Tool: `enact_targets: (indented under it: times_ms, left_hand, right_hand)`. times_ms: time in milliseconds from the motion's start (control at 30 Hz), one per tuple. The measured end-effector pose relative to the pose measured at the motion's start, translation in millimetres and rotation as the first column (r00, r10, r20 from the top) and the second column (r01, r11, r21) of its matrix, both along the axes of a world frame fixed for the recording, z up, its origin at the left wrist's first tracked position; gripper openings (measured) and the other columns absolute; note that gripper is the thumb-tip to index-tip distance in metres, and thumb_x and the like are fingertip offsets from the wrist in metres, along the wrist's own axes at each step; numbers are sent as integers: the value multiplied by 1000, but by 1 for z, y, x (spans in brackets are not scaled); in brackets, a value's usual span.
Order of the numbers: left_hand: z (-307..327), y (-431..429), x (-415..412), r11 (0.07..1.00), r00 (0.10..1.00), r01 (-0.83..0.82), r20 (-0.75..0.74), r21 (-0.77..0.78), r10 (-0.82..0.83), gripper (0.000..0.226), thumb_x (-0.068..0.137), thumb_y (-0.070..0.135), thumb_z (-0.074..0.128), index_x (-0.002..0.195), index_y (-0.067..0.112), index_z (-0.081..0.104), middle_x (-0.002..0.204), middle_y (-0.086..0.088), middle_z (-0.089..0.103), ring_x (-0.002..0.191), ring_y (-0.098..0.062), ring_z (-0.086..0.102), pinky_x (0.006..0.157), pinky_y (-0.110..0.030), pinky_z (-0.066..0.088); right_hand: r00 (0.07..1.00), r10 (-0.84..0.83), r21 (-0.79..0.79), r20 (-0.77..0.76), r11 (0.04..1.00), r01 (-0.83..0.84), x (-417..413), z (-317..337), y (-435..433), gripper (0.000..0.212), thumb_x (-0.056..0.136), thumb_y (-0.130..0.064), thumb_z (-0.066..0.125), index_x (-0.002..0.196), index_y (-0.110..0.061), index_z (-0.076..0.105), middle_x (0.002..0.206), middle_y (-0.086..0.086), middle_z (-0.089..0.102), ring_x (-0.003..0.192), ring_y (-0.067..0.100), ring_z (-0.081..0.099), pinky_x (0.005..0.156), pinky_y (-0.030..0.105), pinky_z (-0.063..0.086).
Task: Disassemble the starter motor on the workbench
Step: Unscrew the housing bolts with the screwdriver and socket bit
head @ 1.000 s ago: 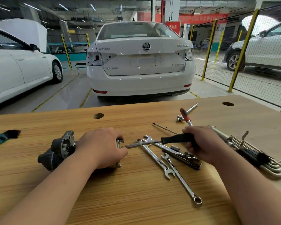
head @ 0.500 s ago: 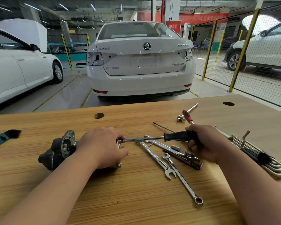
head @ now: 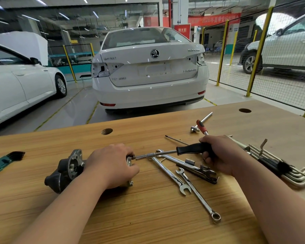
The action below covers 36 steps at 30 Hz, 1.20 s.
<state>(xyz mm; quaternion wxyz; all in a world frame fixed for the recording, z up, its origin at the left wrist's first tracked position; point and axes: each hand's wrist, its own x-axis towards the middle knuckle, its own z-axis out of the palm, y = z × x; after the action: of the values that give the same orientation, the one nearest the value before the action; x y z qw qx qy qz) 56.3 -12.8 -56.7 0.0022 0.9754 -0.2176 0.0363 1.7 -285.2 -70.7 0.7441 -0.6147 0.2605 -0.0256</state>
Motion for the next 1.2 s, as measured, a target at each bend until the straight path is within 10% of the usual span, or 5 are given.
enact_targets:
  times_ms: [1200]
  left_hand:
    - [1, 0, -4, 1000, 1000, 12, 10, -7, -12, 50, 76, 62, 45, 122, 43, 53, 115, 20, 54, 103, -7, 50, 74, -30, 43]
  right_hand:
    - [1000, -8, 30, 5, 1000, 8, 1, -2, -2, 11, 96, -15, 56, 100, -6, 51, 44, 4, 60, 36, 9, 51, 32, 20, 41]
